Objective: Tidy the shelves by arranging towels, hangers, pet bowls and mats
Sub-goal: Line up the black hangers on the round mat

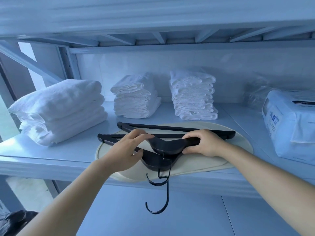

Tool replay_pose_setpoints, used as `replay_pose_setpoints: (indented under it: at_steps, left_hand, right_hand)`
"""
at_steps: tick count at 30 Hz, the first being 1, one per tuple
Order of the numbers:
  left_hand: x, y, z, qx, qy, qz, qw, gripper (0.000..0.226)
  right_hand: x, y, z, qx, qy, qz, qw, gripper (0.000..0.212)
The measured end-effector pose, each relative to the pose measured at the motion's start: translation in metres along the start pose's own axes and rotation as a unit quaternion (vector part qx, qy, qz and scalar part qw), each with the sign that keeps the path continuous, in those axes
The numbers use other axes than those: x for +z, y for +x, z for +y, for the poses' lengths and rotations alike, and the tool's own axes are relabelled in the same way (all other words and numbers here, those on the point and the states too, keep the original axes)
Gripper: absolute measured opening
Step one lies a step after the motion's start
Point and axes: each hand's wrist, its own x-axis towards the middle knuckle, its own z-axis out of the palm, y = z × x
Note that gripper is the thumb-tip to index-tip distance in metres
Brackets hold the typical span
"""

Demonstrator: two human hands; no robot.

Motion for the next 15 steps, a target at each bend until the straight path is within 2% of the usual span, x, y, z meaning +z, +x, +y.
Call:
replay_pose_setpoints:
  at_steps: [2,5,9,12,15]
  left_hand:
    - [0.002,-0.003,0.001,-0.016,0.0,0.013,1.0,0.058]
    - [0.003,-0.006,0.006,-0.019,0.001,0.035,0.999,0.064]
    - [-0.006,-0.005,0.012,-0.006,0.042,0.052,0.998,0.069]
    - [-0.012,-0.004,0.013,0.008,0.074,0.068,0.995,0.061]
    - [-0.011,-0.006,0.012,-0.013,0.035,0.037,0.999,0.049]
  right_hand:
    - [-0.001,0.002,0.001,0.003,0.049,-0.009,0.999,0.03]
    - [0.003,0.002,0.002,-0.004,0.058,0.02,0.998,0.039]
    - [0.003,0.001,-0.011,-0.08,0.069,0.038,0.994,0.038]
    - [0.002,0.005,-0.019,-0.086,0.112,0.011,0.99,0.043]
    - [0.005,0.006,-0.018,-0.068,0.103,-0.021,0.992,0.036]
